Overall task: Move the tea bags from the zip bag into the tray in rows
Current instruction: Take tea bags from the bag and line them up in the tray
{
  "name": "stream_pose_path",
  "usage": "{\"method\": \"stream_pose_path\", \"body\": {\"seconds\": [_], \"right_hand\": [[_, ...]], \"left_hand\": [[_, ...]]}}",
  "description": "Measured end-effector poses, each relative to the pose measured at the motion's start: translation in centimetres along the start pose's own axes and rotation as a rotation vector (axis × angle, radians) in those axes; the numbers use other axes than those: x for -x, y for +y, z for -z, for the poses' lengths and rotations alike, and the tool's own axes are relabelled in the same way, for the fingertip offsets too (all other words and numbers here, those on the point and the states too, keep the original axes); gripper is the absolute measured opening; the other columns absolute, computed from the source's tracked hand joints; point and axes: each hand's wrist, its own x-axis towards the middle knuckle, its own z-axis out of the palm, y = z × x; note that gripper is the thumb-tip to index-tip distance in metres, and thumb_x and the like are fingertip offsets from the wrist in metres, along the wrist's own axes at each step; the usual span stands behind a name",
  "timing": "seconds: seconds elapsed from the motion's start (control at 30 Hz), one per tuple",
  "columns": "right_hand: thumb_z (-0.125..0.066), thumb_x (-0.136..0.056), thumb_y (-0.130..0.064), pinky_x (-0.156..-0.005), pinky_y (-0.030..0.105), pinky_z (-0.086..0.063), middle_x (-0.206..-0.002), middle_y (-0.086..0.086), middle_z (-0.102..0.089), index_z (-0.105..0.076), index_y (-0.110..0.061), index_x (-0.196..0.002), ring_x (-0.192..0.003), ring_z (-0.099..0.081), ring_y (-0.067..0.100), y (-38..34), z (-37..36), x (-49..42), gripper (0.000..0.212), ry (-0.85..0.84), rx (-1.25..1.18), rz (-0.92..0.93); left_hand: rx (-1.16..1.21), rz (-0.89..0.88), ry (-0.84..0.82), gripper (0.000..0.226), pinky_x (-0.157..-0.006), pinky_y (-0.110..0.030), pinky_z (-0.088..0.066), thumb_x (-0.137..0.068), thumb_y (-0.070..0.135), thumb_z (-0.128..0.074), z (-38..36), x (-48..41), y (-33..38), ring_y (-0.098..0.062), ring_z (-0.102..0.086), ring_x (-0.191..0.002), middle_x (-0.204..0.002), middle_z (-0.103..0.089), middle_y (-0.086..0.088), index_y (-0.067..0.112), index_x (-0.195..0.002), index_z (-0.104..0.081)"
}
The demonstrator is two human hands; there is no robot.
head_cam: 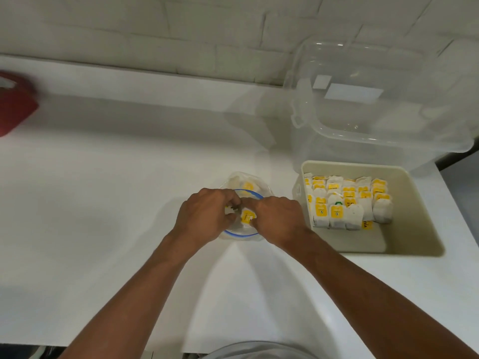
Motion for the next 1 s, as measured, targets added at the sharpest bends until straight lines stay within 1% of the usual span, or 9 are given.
{"method": "stream_pose_path", "body": {"seconds": [0.1, 0.2, 0.3, 0.4, 0.5, 0.63, 0.73, 0.87, 1.0], "right_hand": [[-0.048, -0.098, -0.035, -0.080, 0.032, -0.046, -0.110, -0.002, -0.067, -0.053, -0.046, -0.128, -0.099, -0.064, 0.025, 0.2, 0.4, -0.1, 0.032, -0.009, -0.034, -0.023], [-0.052, -0.094, -0.044, -0.070, 0.029, -0.040, -0.098, -0.005, -0.068, -0.062, -0.036, -0.104, -0.093, -0.065, 0.024, 0.4, 0.3, 0.3, 0.016, 0.038, -0.110, -0.047], [-0.056, -0.089, -0.048, -0.067, 0.028, -0.042, -0.097, -0.008, -0.067, -0.065, -0.033, -0.094, -0.091, -0.064, 0.018, 0.9, 0.2, 1.0, 0.018, 0.099, -0.211, -0.053], [-0.059, -0.088, -0.045, -0.070, 0.028, -0.046, -0.101, -0.009, -0.066, -0.067, -0.033, -0.095, -0.092, -0.063, 0.016, 1.4, 0.5, 1.9, 0.015, 0.110, -0.252, -0.069], [-0.060, -0.086, -0.042, -0.071, 0.031, -0.052, -0.093, -0.009, -0.072, -0.065, -0.034, -0.095, -0.089, -0.065, 0.018, 2.0, 0.7, 2.4, 0.013, 0.129, -0.305, -0.116], [-0.060, -0.087, -0.043, -0.076, 0.032, -0.053, -0.098, -0.007, -0.073, -0.062, -0.037, -0.110, -0.094, -0.066, 0.021, 2.4, 0.8, 2.6, 0.024, 0.120, -0.332, -0.142], [-0.058, -0.089, -0.043, -0.075, 0.029, -0.049, -0.099, -0.007, -0.073, -0.064, -0.037, -0.110, -0.097, -0.065, 0.021, 2.6, 0.9, 2.8, 0.022, 0.115, -0.316, -0.160], [-0.054, -0.093, -0.038, -0.070, 0.028, -0.040, -0.101, -0.001, -0.070, -0.066, -0.035, -0.109, -0.098, -0.063, 0.024, 2.3, 1.5, 3.1, 0.020, 0.111, -0.265, -0.131], [-0.053, -0.094, -0.039, -0.070, 0.028, -0.038, -0.103, -0.001, -0.070, -0.065, -0.034, -0.111, -0.098, -0.063, 0.025, 2.1, 1.8, 2.7, 0.021, 0.120, -0.264, -0.131]], "left_hand": [[-0.004, 0.021, -0.014, 0.028, -0.070, -0.025, -0.044, -0.084, 0.037, -0.066, 0.1, -0.2, -0.5, -0.017, -0.062, -0.095, -0.106, -0.069, 0.016, 0.044, -0.111, -0.067], [-0.021, 0.030, 0.006, 0.028, -0.072, -0.026, -0.045, -0.085, 0.043, -0.065, -0.1, -0.5, -0.4, -0.020, -0.063, -0.098, -0.107, -0.070, 0.013, 0.045, -0.113, -0.066], [-0.060, 0.022, 0.038, 0.028, -0.073, -0.028, -0.046, -0.088, 0.047, -0.061, -0.2, -0.5, 0.3, -0.024, -0.064, -0.098, -0.106, -0.070, 0.008, 0.043, -0.115, -0.066], [-0.180, -0.009, 0.084, 0.026, -0.068, -0.026, -0.042, -0.091, 0.048, -0.054, -0.6, -0.7, 1.0, -0.025, -0.064, -0.094, -0.101, -0.071, 0.005, 0.041, -0.113, -0.066], [-0.314, -0.017, 0.140, 0.027, -0.063, -0.027, -0.038, -0.096, 0.047, -0.047, -1.3, -1.2, 1.9, -0.026, -0.064, -0.086, -0.093, -0.069, 0.001, 0.030, -0.101, -0.068], [-0.434, -0.027, 0.150, 0.026, -0.060, -0.026, -0.035, -0.095, 0.044, -0.049, -2.9, -2.2, 2.4, -0.023, -0.066, -0.079, -0.088, -0.071, 0.001, 0.029, -0.097, -0.070], [-0.497, 0.005, 0.155, 0.015, -0.056, -0.024, -0.037, -0.087, 0.043, -0.062, -3.3, -2.7, 2.6, -0.020, -0.067, -0.068, -0.077, -0.071, 0.004, 0.031, -0.087, -0.071], [-0.561, 0.006, 0.125, 0.017, -0.062, -0.027, -0.038, -0.095, 0.035, -0.052, -3.9, -3.4, 2.4, -0.021, -0.068, -0.082, -0.092, -0.071, 0.004, 0.029, -0.099, -0.068], [-0.547, 0.031, 0.076, 0.011, -0.059, -0.026, -0.039, -0.092, 0.030, -0.056, -3.5, -3.4, 2.7, -0.020, -0.068, -0.074, -0.083, -0.070, 0.003, 0.026, -0.087, -0.065]]}}
